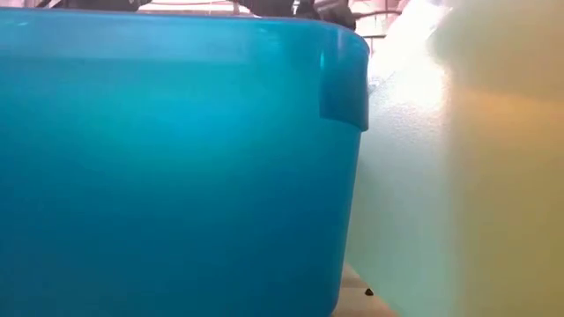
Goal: Pick and place medicine bottles into bin by pill shape (circle, oval)
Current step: Put the right large orange pill bottle into the green bin
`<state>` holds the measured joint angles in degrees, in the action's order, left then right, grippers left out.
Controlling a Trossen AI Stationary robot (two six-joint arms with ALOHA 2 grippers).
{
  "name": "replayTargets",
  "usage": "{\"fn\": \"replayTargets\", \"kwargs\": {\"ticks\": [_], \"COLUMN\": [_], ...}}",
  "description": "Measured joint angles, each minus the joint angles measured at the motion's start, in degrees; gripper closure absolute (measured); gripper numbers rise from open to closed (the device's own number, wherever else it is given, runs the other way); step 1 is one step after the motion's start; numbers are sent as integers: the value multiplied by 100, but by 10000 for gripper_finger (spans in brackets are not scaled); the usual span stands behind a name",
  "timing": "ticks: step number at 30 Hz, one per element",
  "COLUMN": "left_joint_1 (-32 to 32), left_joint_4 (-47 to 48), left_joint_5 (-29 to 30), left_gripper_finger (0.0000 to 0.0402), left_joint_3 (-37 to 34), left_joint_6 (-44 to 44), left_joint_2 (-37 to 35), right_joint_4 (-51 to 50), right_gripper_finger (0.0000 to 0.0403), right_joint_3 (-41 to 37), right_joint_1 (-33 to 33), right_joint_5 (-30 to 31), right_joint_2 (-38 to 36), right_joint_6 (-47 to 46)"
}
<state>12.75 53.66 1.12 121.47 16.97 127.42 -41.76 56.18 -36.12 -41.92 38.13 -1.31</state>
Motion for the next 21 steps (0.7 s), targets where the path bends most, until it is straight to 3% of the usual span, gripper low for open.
{"fn": "replayTargets", "kwargs": {"ticks": [11, 17, 21], "left_joint_1": [-67, 25, 83], "left_joint_4": [-935, -1093, -1050], "left_joint_5": [62, 208, -115], "left_gripper_finger": [100, 100, 100], "left_joint_3": [-1058, -1112, -1112], "left_joint_6": [190, 250, 220], "left_joint_2": [17, 20, 20], "right_joint_4": [15, 15, 15], "right_gripper_finger": [163, 163, 163], "right_joint_3": [0, 0, 0], "right_joint_1": [0, -1, 0], "right_joint_5": [-1, -1, -1], "right_joint_2": [4, 4, 6], "right_joint_6": [323, 356, 482]}}
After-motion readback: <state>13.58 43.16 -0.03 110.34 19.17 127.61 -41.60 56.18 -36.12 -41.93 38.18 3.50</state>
